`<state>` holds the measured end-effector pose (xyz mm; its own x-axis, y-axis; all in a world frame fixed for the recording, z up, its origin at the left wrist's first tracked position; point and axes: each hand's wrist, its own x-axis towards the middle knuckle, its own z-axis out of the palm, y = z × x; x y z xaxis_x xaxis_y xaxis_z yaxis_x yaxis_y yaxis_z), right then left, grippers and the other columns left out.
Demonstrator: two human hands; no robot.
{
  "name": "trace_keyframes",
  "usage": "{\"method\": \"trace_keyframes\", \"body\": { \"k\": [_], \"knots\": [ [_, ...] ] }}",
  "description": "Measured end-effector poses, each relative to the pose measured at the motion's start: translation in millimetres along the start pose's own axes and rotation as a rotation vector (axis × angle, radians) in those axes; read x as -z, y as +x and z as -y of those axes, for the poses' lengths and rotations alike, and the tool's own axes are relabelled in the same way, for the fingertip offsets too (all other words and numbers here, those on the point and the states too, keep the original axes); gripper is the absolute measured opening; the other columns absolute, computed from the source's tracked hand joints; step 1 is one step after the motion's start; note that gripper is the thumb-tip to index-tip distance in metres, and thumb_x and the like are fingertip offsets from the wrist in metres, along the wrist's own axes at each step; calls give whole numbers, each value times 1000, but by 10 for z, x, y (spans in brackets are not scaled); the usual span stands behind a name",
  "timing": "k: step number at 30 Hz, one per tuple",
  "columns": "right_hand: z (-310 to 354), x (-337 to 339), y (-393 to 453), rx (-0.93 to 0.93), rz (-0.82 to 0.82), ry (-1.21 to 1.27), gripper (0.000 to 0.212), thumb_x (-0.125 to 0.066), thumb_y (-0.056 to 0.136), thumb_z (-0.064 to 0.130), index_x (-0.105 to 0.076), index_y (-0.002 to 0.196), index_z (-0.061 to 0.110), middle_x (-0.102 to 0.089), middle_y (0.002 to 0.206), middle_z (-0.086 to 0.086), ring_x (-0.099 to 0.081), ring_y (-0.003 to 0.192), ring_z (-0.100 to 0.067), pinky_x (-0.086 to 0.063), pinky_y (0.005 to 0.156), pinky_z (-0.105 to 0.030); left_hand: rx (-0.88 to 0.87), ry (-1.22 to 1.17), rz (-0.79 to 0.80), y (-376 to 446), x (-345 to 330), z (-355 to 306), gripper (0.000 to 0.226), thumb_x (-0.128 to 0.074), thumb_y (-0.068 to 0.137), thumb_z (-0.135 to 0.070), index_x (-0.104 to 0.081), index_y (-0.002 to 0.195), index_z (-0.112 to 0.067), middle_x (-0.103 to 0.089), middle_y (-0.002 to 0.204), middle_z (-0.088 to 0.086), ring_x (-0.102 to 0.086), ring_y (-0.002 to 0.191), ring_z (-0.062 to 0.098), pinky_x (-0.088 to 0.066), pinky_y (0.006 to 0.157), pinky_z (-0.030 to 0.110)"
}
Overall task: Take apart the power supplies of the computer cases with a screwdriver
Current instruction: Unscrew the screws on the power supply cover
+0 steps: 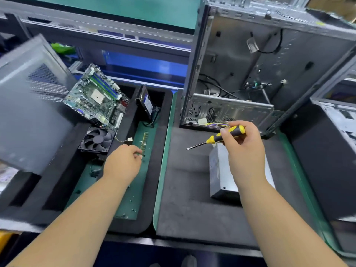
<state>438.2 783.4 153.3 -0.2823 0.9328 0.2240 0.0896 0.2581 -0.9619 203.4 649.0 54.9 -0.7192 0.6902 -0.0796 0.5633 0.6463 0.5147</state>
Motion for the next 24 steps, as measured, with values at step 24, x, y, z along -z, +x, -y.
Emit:
{"method": "trace_keyframes", "body": {
  "k": [24],
  "knots": [
    [-20, 810, -402, 139, 10, -234, 9, -59, 96, 20, -53, 90, 24, -57, 71, 9, -69, 69, -12, -43, 61, -13, -691, -476, 235, -861, -802, -1202, 34, -86, 73, -23, -61, 97, -25, -59, 124, -14, -48, 123, -2, -33, 105, 14]
  ]
}}
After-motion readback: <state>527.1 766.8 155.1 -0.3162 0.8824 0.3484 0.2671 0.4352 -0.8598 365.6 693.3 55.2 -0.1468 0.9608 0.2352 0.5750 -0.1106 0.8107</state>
